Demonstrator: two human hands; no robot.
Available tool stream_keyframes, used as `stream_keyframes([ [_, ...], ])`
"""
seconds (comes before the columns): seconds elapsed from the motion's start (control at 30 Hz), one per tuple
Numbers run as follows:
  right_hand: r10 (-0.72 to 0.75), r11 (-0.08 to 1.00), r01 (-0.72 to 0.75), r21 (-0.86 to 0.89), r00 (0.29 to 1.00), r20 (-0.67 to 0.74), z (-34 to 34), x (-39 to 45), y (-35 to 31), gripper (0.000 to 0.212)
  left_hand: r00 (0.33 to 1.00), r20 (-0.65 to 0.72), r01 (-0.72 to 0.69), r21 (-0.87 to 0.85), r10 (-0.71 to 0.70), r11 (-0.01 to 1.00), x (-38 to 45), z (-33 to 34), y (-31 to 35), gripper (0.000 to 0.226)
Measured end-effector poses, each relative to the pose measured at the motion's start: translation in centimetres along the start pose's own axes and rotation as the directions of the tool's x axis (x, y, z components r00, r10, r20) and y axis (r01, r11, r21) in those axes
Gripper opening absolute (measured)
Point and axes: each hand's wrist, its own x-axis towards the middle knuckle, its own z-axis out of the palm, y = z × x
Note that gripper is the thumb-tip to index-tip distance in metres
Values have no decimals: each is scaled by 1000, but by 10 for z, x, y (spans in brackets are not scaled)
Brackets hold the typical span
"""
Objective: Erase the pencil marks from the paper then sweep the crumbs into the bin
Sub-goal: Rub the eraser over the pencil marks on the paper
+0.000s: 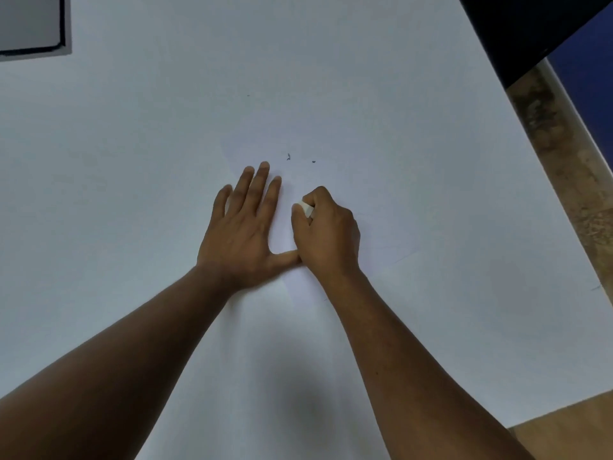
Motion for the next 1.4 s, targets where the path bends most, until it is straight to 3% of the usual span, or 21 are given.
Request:
stream_keyframes([
  [0.13, 14, 1000, -14, 19, 999, 34, 1, -1, -2, 22, 989, 94, -122, 60, 116, 991, 19, 5, -3, 114],
  [0.37, -61, 991, 60, -122, 998, -4, 0, 2, -4, 22, 990, 115, -99, 99, 87, 990, 19, 4, -1, 117],
  [0.53, 175, 973, -197, -123, 970, -171, -22, 2, 24, 20, 989, 144, -52, 94, 38, 994, 19, 0, 5, 125],
  [0.63, 243, 966, -256, -36, 947, -208, -26, -2, 32, 18, 989, 146, -46, 96, 32, 994, 19, 0, 4, 125],
  [0.73, 185, 982, -187, 7, 962, -199, -15, -4, 18, 18, 990, 135, -63, 95, 50, 993, 19, 0, 3, 121],
  [0.9, -46, 994, 38, -100, 996, -82, 10, -13, -10, 20, 991, 100, -98, 72, 90, 993, 17, 2, 0, 107],
  [1.0, 39, 982, -62, -179, 991, -132, -5, -4, 7, 19, 991, 119, -79, 83, 69, 993, 18, 1, 2, 119],
  [1.1, 167, 966, -208, -153, 956, -241, -26, 1, 35, 19, 992, 121, -54, 78, 44, 995, 17, 0, 5, 124],
  [1.2, 226, 964, -252, -80, 944, -241, -30, 1, 41, 18, 992, 119, -51, 78, 42, 996, 17, 0, 6, 124],
  [1.3, 220, 975, -223, 14, 949, -226, -18, 1, 22, 18, 992, 114, -61, 88, 51, 994, 17, 1, 4, 122],
  [1.4, 96, 995, -100, -25, 985, -142, 6, -4, -7, 21, 990, 110, -100, 86, 90, 991, 17, 3, 1, 114],
])
